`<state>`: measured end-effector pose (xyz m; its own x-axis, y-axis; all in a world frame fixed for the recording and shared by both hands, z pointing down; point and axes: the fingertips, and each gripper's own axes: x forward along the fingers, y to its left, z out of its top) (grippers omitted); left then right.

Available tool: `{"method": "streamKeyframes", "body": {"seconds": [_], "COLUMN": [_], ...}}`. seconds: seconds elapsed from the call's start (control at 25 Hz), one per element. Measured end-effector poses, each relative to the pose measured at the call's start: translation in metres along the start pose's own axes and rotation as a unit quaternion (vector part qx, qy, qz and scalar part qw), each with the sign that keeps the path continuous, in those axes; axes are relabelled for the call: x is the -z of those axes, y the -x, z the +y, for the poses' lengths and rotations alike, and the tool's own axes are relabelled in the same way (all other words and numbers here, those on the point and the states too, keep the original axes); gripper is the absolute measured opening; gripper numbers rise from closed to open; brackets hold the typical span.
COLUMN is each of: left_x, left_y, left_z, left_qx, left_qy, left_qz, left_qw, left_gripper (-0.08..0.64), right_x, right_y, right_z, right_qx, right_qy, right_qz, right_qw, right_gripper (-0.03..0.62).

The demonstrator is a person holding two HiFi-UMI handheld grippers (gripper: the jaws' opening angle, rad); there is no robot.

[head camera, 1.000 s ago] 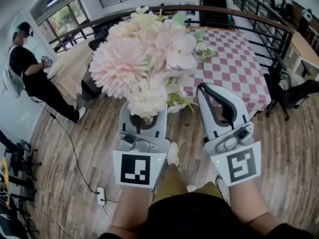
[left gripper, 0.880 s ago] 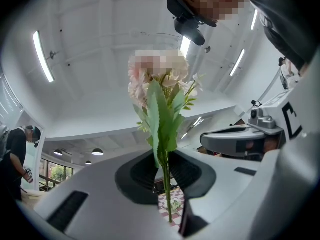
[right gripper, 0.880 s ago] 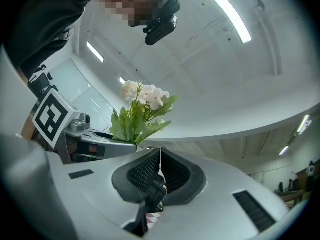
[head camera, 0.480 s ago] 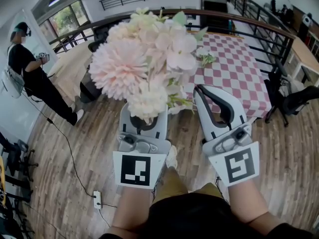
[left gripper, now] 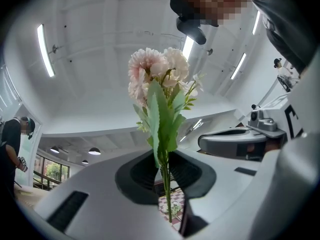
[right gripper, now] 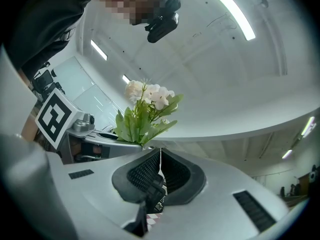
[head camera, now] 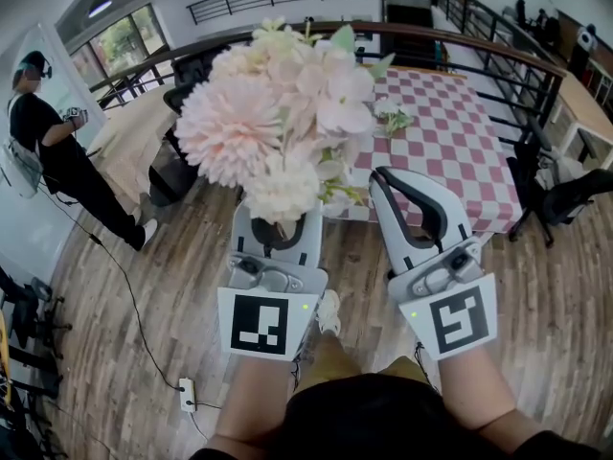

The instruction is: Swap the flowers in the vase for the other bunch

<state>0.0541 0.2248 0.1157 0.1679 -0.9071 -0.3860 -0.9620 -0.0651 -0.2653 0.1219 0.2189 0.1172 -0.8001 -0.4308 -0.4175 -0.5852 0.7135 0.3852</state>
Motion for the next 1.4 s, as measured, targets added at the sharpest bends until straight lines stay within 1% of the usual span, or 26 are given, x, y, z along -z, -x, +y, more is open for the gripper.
{"method": "streamKeyframes", "body": {"seconds": [0.12, 0.32, 0.6, 0.76, 1.08, 1.28, 1.4], "left_x": [0.004, 0.011, 0.03, 0.042, 0.071, 0.085, 0.093], "left_y": [-0.008, -0.022, -0.041, -0.057, -0.096, -0.118, -0.128], "left_z": [0.002, 0.007, 0.019, 0.032, 0.049, 0.056, 0.059], "left_qx": [0.002, 0.01, 0.018, 0.02, 0.026, 0.036, 0.038], "left_qy": [0.006, 0.005, 0.008, 0.007, 0.021, 0.019, 0.018], "left_qz": [0.002, 0.003, 0.016, 0.023, 0.027, 0.033, 0.043], "left_qw": [1.0, 0.9999, 0.9997, 0.9995, 0.9991, 0.9986, 0.9982], "left_gripper": [0.067, 0.067, 0.067, 0.067, 0.067, 0.067, 0.067], "right_x": [0.003, 0.012, 0.033, 0.047, 0.081, 0.1, 0.106], "right_y": [-0.006, -0.016, -0.035, -0.049, -0.076, -0.091, -0.1], "right_z": [-0.002, -0.007, -0.015, -0.022, -0.043, -0.055, -0.059], "right_qx": [-0.003, -0.003, 0.0, 0.003, 0.011, 0.018, 0.013], "right_qy": [-0.003, -0.002, -0.008, -0.01, -0.017, -0.022, -0.024], "right_qz": [0.0, 0.007, 0.019, 0.025, 0.041, 0.05, 0.05], "right_qw": [1.0, 1.0, 1.0, 1.0, 0.999, 0.998, 0.998], "right_gripper": [0.034, 0.034, 0.034, 0.034, 0.034, 0.034, 0.034]}}
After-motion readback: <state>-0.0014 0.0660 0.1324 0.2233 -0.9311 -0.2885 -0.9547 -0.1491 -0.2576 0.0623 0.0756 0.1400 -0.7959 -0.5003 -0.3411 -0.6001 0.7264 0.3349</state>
